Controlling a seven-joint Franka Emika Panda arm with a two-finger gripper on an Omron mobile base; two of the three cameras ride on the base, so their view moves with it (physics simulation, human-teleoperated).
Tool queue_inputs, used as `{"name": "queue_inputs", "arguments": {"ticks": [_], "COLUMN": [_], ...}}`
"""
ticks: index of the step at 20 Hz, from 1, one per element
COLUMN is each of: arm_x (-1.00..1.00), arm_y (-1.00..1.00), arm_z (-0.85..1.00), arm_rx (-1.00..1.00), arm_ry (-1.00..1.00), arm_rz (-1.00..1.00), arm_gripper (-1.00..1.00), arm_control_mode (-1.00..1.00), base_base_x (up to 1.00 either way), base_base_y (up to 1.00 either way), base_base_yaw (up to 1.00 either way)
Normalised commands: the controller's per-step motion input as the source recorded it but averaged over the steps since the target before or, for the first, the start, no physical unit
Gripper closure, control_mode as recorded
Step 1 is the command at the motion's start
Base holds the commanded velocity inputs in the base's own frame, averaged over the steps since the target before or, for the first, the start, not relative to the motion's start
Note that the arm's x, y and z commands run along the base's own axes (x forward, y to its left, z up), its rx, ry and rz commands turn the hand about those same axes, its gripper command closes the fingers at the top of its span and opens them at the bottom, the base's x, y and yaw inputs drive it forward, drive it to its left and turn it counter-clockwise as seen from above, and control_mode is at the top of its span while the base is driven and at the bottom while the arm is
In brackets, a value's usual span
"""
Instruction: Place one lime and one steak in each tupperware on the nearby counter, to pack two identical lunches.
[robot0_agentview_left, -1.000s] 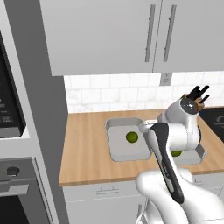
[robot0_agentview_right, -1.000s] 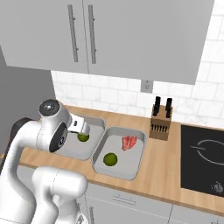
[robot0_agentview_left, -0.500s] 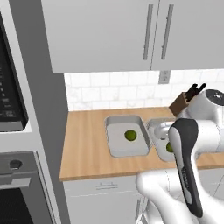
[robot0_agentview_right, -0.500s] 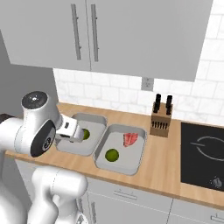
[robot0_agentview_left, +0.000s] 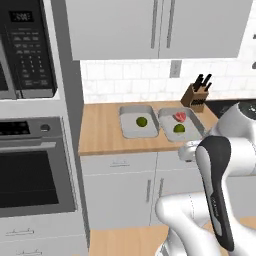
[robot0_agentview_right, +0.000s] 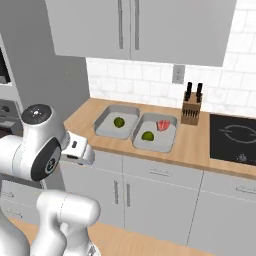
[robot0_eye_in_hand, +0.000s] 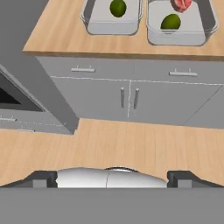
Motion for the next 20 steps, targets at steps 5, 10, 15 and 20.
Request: {"name": "queue_inputs", "arguments": {"ticks": [5, 10, 15, 20], "arm_x": [0.0, 0.0, 0.0, 0.0], "arm_y": [0.0, 0.0, 0.0, 0.0], "arm_z": [0.0, 0.0, 0.0, 0.0], "arm_rx": [0.0, 0.0, 0.0, 0.0], "arm_ry": [0.0, 0.0, 0.0, 0.0], "arm_rz": [0.0, 0.0, 0.0, 0.0], "arm_gripper": [-1.0, -1.0, -1.0, -1.0], "arm_control_mode": [1.0, 1.0, 1.0, 1.0], "base_base_x": [-0.13, 0.0, -0.02, -0.49], "base_base_y": [1.0, 1.0, 1.0, 1.0], "base_base_yaw": [0.01, 0.0, 0.0, 0.0]}}
